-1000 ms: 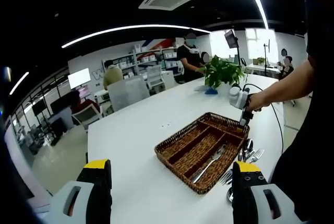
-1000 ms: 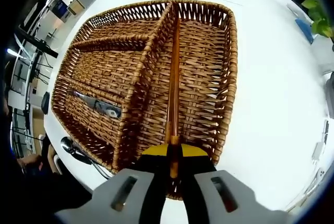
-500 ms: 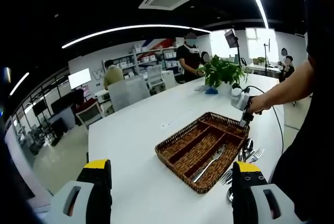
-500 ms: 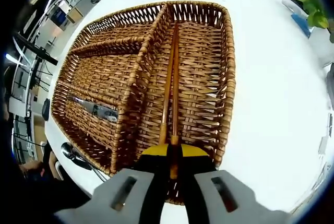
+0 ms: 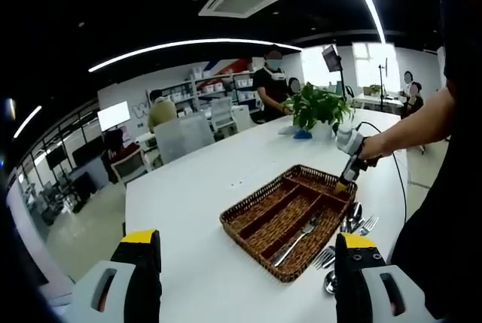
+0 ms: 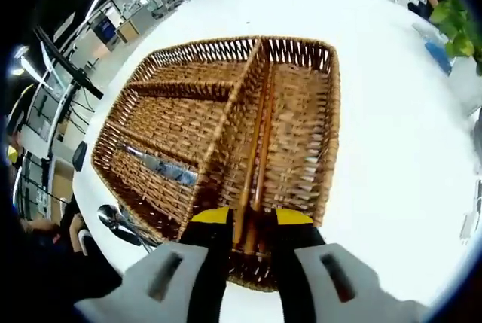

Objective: Arrange the knives, forks, and spoons in their matching storage slots by inserting each utensil handle-first until every utensil is classified and aligned in the correct compartment

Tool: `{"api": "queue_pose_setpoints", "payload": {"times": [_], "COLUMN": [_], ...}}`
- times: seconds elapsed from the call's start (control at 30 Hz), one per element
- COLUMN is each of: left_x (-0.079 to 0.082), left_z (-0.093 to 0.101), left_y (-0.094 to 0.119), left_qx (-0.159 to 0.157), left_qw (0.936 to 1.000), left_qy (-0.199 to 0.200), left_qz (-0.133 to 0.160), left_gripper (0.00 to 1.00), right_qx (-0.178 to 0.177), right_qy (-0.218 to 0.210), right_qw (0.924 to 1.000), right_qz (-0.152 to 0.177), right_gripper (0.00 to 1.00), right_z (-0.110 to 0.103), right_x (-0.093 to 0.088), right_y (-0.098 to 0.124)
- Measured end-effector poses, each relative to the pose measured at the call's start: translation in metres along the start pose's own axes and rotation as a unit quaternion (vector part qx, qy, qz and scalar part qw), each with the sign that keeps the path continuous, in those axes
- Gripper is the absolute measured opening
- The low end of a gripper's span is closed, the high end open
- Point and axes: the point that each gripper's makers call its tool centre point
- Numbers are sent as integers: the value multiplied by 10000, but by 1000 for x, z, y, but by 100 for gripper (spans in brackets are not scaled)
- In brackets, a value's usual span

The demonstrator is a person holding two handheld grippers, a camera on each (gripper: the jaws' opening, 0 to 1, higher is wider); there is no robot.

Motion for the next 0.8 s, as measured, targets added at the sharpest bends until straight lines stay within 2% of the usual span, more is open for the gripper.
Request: {"api": "queue_pose_setpoints", "payload": {"times": [0.03, 0.07, 0.1, 0.2, 0.27, 0.33, 0.4, 0.5, 0.57, 0.67, 0.77, 0.8], "left_x": [0, 0, 1, 3, 3, 5, 7, 11, 11, 8, 7, 7], "left_z": [0, 1, 2, 4, 5, 8, 7, 9, 11, 11, 14, 15], "left_y": [0, -1, -1, -1, -3, -4, -7, -10, -14, -18, -19, -19], "left_qx": [-1, -6, -16, -50, -83, -125, -158, -244, -344, -468, -607, -647], "left_qw": [10000, 10000, 10000, 10000, 9999, 9998, 9997, 9994, 9991, 9986, 9979, 9976], "left_qy": [0, 1, -2, -10, -25, -43, -58, -79, -132, -148, -98, -79], "left_qz": [8, 19, 37, 72, 91, 124, 153, 221, 228, 203, 216, 243], "left_gripper": [100, 100, 100, 100, 100, 100, 100, 100, 100, 100, 100, 100], "right_qx": [141, -6, -88, -61, -27, 26, 10, -50, -101, -259, -218, -212], "right_qy": [15, 196, 282, 666, 917, 1294, 1449, 1624, 1645, 1685, 1755, 1758], "right_qw": [9998, 9993, 9988, 9939, 9877, 9772, 9723, 9614, 9593, 9563, 9466, 9456], "right_qz": [149, 332, 380, 880, 1267, 1685, 1832, 2222, 2292, 2375, 2695, 2730], "right_gripper": [26, 32, 37, 51, 58, 57, 59, 75, 84, 89, 99, 99], "right_z": [-5, 2, 5, 4, 0, -7, -13, -22, -25, -28, -41, -42], "right_x": [6, 13, 16, 34, 47, 59, 60, 67, 66, 65, 67, 67], "right_y": [3, 11, 15, 33, 47, 63, 78, 97, 107, 120, 140, 142]}}
Point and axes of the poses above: the point that each gripper's makers call its tool centre point, and the gripper's own axes: y roughly backward along the fingers, z roughly to its right, x roughly out of its top, and after that the axes turned 6 degrees about y, right-handed
